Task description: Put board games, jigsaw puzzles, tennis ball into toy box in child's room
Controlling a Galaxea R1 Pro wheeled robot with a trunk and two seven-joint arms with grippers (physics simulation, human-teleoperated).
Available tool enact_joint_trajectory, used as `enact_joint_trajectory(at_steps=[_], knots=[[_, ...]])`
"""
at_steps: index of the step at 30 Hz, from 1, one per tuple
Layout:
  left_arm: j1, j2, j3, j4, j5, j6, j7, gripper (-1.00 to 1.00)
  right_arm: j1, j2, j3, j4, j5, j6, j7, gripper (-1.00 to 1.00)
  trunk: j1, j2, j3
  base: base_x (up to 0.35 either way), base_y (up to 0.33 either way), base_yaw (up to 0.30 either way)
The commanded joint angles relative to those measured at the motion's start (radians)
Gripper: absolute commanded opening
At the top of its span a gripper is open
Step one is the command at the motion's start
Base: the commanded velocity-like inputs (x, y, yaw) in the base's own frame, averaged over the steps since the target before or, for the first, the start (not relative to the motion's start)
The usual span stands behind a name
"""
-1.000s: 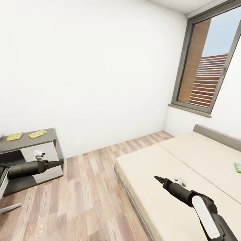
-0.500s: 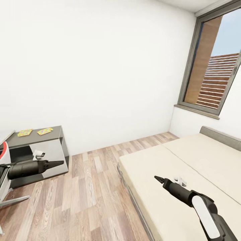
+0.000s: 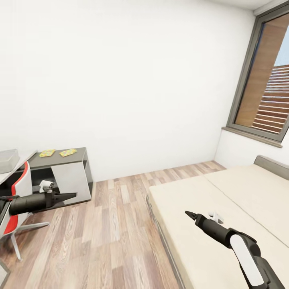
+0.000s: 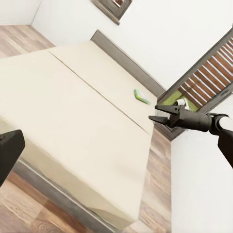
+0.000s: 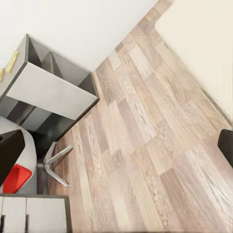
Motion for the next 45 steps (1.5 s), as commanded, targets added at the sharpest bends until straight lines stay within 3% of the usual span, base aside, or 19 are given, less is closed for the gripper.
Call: enact_joint_trajectory(at_steps=[1,10,26,45], knots=[[-0.001,0.0,-0.001,0.0,-0.001,0.011,-0.004,1.0,-0.001,0.0,-0.002,-0.001,0.003,0.005,0.005,1.0,0.001,-0.002,-0.002,-0.014,-0.048,0.287],[-0.001,0.0,-0.001,0.0,-0.001,0.01,-0.004,1.0,-0.001,0.004,-0.003,-0.001,0.003,0.005,0.005,1.0,0.001,-0.002,-0.002,-0.058,-0.069,0.265],[-0.001,0.0,0.0,0.0,-0.001,0.012,-0.004,1.0,-0.001,0.004,-0.002,-0.001,0.003,0.005,0.005,1.0,0.001,-0.002,-0.002,-0.075,-0.007,0.023],[-0.001,0.0,0.0,0.0,-0.001,0.012,-0.004,1.0,-0.001,0.004,-0.002,-0.002,0.003,0.005,0.005,1.0,0.001,-0.002,-0.002,-0.047,-0.022,0.117]])
